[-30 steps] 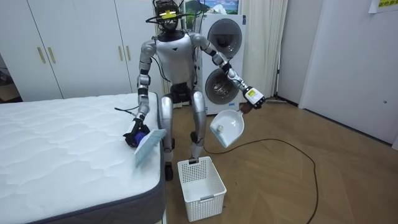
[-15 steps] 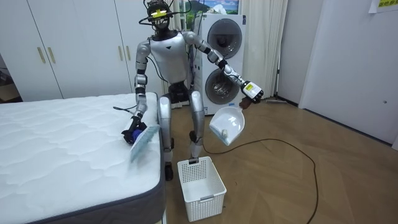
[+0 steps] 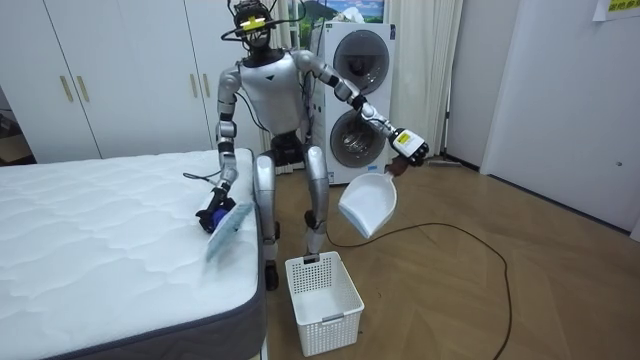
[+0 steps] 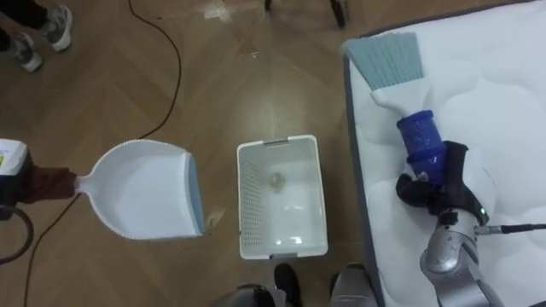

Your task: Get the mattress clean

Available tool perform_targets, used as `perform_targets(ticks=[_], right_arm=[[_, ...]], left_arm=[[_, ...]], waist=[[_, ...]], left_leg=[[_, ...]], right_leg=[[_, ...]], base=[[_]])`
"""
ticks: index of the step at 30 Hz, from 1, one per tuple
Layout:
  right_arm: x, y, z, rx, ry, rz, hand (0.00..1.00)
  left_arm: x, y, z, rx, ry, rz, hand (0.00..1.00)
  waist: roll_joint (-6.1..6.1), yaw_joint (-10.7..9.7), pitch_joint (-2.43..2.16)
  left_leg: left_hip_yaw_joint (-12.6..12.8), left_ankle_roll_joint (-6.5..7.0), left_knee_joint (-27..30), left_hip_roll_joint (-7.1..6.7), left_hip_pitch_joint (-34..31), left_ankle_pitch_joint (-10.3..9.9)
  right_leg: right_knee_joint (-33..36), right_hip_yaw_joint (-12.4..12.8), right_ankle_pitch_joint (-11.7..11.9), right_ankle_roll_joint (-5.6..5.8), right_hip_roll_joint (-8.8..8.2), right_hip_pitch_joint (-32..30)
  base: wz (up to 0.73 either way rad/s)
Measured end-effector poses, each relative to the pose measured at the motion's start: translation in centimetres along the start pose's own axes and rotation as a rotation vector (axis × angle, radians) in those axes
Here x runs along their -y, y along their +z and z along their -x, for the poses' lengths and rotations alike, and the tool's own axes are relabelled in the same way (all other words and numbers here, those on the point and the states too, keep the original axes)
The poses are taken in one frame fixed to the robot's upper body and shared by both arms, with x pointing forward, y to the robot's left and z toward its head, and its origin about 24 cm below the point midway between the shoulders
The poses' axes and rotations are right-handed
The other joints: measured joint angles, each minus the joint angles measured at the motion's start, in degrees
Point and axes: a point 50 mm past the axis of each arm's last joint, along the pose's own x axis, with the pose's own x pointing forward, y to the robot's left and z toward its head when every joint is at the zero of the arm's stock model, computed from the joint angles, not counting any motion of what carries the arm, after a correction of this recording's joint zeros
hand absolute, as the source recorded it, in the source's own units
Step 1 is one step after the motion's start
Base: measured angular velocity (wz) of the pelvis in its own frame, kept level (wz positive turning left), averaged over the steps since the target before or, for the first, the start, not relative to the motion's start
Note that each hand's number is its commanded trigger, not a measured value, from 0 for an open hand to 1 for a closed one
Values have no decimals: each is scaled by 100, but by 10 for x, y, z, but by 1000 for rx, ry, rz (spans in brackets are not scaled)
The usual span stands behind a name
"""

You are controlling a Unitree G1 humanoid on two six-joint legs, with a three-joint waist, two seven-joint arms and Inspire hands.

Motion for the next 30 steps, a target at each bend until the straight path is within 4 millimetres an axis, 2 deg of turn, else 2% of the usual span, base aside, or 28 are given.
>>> perform_targets(ticks=[4, 10, 20, 30], right_arm=[[0, 0, 0, 1, -1, 2, 0], [0, 0, 0, 3, 0, 6, 0], [-2, 1, 2, 12, 6, 11, 0], [-3, -11, 10, -21, 26, 26, 0]], left_arm=[[-13, 0, -5, 6, 52, -15, 100], [-23, 5, -6, 29, 97, -15, 100], [-25, 6, -6, 37, 110, -22, 100], [-25, 10, -5, 64, 133, 68, 100]], waist=[[36, -14, -2], [36, -18, -1], [35, -48, 12], [-1, -29, 45]], left_leg=[[14, 0, -1, -1, 30, 0], [36, 0, -15, 0, 44, 0], [130, 2, -80, 1, 172, -1], [133, -6, -290, 25, 555, -35]], right_leg=[[14, 15, 0, -1, 0, 22], [9, 34, 0, -1, 4, 24], [-48, 97, 0, 0, 4, 87], [-377, 98, 15, 27, 74, 514]], base=[[0], [0], [-4], [-3]])
